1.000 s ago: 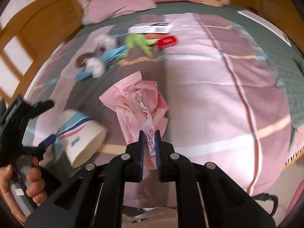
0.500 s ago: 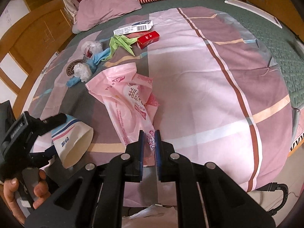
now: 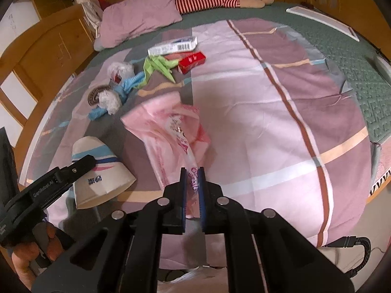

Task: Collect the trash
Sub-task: 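Grasp the white paper cup with the left tool while the right tool holds the pink bag, then carry the cup and pink bag over the basket and open both tools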

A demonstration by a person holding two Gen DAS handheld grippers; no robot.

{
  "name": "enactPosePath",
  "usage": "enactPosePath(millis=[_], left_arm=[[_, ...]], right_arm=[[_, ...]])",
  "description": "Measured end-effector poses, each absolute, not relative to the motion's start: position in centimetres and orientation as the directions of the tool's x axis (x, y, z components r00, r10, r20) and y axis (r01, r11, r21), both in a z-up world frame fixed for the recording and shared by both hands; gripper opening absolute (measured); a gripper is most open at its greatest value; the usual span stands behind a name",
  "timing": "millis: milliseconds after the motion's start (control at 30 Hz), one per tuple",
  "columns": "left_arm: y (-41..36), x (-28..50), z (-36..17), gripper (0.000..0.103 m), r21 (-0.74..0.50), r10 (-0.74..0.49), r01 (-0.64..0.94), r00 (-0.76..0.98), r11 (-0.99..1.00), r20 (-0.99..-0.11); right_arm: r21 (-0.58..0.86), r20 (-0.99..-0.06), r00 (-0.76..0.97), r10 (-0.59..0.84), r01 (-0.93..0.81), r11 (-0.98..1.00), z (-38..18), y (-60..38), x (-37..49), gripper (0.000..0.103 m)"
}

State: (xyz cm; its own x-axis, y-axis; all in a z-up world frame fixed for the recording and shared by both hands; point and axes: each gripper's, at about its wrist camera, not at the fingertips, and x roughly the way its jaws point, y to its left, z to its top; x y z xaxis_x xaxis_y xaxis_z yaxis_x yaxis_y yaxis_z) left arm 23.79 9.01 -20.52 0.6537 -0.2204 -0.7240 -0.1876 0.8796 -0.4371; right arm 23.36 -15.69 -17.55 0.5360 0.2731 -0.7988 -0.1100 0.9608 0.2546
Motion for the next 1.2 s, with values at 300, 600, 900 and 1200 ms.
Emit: enactPosePath(millis=[300, 600, 900, 1200], left_arm=[[10.7, 19.0, -15.7, 0.040, -0.459, -0.169, -0.155, 0.789, 0.875, -0.590], [8.4, 16.2, -14.3, 0.040, -0.335, -0.139, -0.080, 0.801, 0.939, -0.583], [7.1, 15.8, -14.1, 0.040, -0.289, -0.129, -0.055, 0.805, 0.956, -0.579], [4.1, 11.2, -9.3, 0.040, -0.247, -0.191, 0.062, 0.819, 0.967, -0.541]], right_arm=[[0.283, -0.721, 0.624, 0.302, -0.133, 0.950, -12.5, -18.1, 21.2, 0.001], [0.264, -0.765, 0.564, 0.311, -0.167, 0.950, -13.6, -18.5, 22.3, 0.002], [0.108, -0.893, 0.396, 0.212, -0.268, 0.957, -18.7, -15.2, 21.8, 0.014], [0.235, -0.730, 0.592, 0.342, -0.253, 0.939, -9.1, -19.3, 17.4, 0.002]])
